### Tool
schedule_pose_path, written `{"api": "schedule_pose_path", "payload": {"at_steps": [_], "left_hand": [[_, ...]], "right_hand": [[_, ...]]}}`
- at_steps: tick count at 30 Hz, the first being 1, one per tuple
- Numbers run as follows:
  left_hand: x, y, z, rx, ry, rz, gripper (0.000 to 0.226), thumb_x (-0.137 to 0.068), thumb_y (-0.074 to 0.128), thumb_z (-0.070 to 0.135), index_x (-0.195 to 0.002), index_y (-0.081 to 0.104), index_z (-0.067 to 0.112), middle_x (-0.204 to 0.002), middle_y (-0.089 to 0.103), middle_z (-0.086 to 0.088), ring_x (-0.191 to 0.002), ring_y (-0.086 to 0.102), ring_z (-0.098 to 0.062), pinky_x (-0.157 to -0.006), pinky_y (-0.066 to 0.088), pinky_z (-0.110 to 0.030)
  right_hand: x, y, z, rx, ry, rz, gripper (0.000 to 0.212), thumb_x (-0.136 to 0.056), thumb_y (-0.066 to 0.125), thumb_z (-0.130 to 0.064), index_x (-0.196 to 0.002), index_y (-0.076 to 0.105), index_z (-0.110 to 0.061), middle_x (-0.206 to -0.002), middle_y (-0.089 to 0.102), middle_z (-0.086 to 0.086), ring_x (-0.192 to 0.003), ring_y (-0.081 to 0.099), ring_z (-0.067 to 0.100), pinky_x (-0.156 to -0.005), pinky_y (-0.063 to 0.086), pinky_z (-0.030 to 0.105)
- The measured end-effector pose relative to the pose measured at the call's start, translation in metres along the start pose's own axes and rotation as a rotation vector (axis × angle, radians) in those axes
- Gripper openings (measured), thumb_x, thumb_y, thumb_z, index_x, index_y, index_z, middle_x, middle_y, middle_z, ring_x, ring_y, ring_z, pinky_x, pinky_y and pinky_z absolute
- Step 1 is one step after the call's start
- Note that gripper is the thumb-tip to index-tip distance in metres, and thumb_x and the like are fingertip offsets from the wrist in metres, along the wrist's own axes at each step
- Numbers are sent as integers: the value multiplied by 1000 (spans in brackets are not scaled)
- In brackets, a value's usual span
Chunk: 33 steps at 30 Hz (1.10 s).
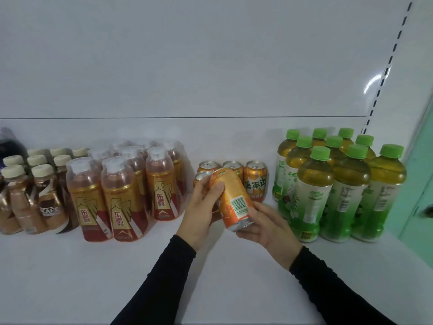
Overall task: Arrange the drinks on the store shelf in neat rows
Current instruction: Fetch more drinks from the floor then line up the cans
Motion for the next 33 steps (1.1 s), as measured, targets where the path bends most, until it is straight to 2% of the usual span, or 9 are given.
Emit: {"api": "schedule_pose_path", "payload": {"at_steps": [5,9,12,17,21,24,26,29,33], "left_hand": [[1,-1,1,-23,28,57,58,-80,70,39,-134,54,26,-127,65,-8,-104,71,-24,-75,60,-38],[2,1,1,-67,71,78,52,-78,73,36,-127,56,30,-120,69,-2,-101,72,-22,-76,62,-39],[2,1,1,-92,91,67,56,-77,72,38,-129,57,24,-116,70,-5,-99,73,-22,-75,61,-37],[2,5,4,-22,68,20,51,-84,63,39,-130,58,19,-107,72,-5,-87,71,-14,-69,57,-31],[2,5,4,-4,49,21,54,-79,68,35,-130,57,22,-116,71,-9,-96,72,-22,-73,59,-37],[3,3,4,-27,86,49,50,-78,72,31,-125,57,24,-108,74,-5,-97,73,-24,-71,60,-37],[3,3,3,-54,102,66,52,-76,75,30,-124,56,26,-109,74,-6,-98,73,-25,-74,61,-39],[3,4,3,-68,111,75,54,-75,77,31,-124,57,27,-113,71,-9,-99,73,-26,-73,60,-37],[2,4,4,-51,91,27,47,-87,66,33,-131,57,18,-112,72,-8,-95,72,-20,-70,56,-29]], "right_hand": [[2,1,1,198,-35,2,41,-79,55,-53,-114,57,-33,-106,73,-4,-98,71,15,-85,57,31],[2,1,1,482,-102,10,95,-59,62,-86,-135,50,-31,-121,65,-12,-108,64,7,-95,55,34],[0,-4,0,384,-124,64,90,-62,72,-69,-136,52,-22,-121,68,-5,-107,67,12,-93,56,38],[-2,-4,1,-1,-47,71,46,-84,70,-39,-123,58,-18,-107,75,6,-98,72,27,-80,59,34],[-3,-4,4,-57,30,38,53,-81,56,-39,-127,55,-14,-111,72,15,-99,71,33,-84,57,40],[-2,-3,2,143,-29,51,58,-81,62,-61,-127,55,-26,-111,73,-5,-102,70,17,-87,57,33],[-1,-1,1,349,-88,59,74,-65,68,-75,-127,53,-36,-112,69,-18,-104,66,6,-89,56,28],[-2,-4,3,360,-105,111,80,-61,78,-60,-131,51,-32,-120,67,-11,-105,67,8,-89,56,30],[-2,-5,0,123,-98,91,58,-78,79,-40,-128,57,-22,-117,71,0,-106,69,17,-86,58,34]]}}
Point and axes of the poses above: each hand's wrist, its own x-axis away from the middle knuckle, its own y-axis out of the palm, z = x × y, the point moved 2 cm from there along -x, towards the middle knuckle
